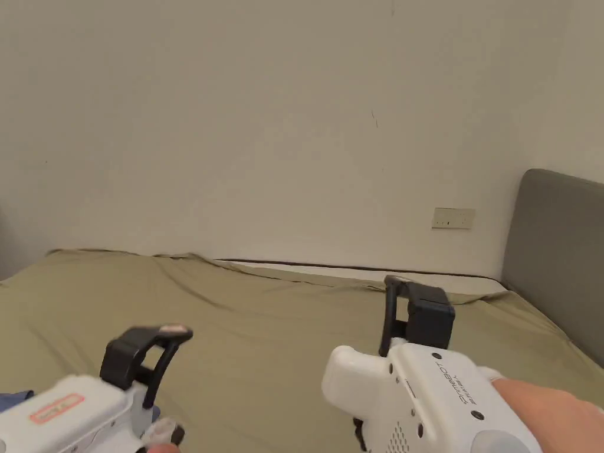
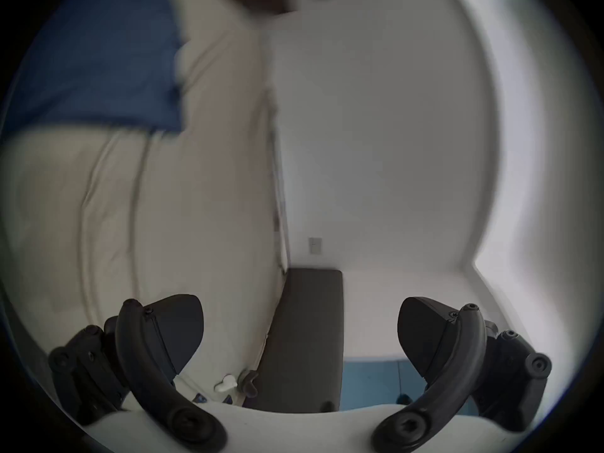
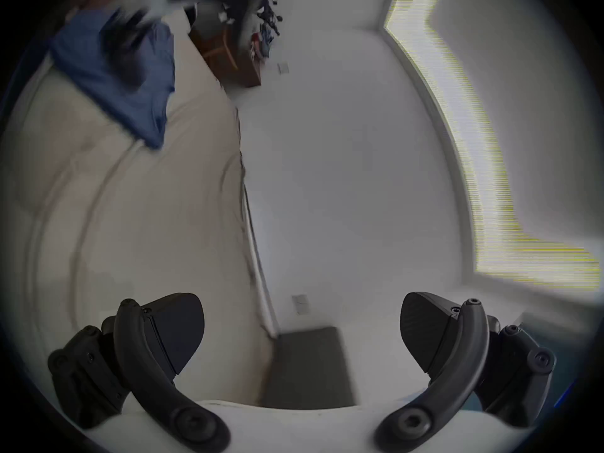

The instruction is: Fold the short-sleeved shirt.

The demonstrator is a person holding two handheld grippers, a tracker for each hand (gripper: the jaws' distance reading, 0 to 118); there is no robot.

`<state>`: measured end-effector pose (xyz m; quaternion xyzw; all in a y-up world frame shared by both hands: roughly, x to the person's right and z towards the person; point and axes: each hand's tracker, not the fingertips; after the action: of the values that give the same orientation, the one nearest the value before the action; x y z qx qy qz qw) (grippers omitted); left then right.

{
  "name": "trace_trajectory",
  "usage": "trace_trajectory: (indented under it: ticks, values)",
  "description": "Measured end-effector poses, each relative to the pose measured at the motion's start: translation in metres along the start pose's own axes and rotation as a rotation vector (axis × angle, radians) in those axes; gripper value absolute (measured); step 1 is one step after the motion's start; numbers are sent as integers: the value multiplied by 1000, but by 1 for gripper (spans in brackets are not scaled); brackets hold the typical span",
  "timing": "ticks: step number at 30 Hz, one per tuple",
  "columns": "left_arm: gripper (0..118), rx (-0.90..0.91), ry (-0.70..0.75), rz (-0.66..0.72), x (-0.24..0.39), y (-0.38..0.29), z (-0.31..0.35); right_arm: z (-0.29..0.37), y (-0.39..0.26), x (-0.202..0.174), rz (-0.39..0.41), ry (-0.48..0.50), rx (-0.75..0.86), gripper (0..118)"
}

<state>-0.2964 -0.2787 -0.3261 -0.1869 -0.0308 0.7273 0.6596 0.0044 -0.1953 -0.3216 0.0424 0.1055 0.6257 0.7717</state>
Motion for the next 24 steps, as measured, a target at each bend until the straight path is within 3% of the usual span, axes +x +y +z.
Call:
trace_trajectory:
  ticks: [1, 3, 5, 7, 8, 9, 10, 12, 15, 20, 23, 24]
  values:
    - [118, 75, 86, -70, 0, -1, 3, -2, 0, 8, -159, 0, 4, 118]
    - [118, 256, 221, -433, 26, -11, 6, -5, -13, 37, -482, -18, -5, 118]
    - [118, 408, 242, -919, 70, -36, 6, -4, -40, 72, -900, -72, -49, 118]
    - [118, 508, 269, -1419, 104, -86, 7, 2, -79, 94, -1385, -29, -41, 118]
    - [118, 560, 281, -1619, 111, -107, 5, 6, -95, 98, -1545, 5, -26, 118]
    - [118, 613, 296, -1741, 112, -120, 6, 10, -107, 95, -1644, 0, -22, 118]
    - [118, 648, 264, -1777, 113, -131, 8, 13, -110, 88, -1640, -38, -38, 118]
    - [118, 601, 104, -1709, 108, -141, 17, 20, -105, 73, -1561, -111, -73, 118]
    - [118, 656, 167, -1686, 104, -145, 18, 27, -102, 66, -1537, -119, -101, 118]
    - [118, 569, 193, -1673, 112, -143, 14, 25, -90, 69, -1442, -103, -98, 118]
    - [118, 553, 199, -1682, 111, -140, 12, 28, -87, 67, -1436, -85, -73, 118]
    - [114, 551, 205, -1686, 108, -141, 11, 29, -85, 66, -1433, -78, -82, 109]
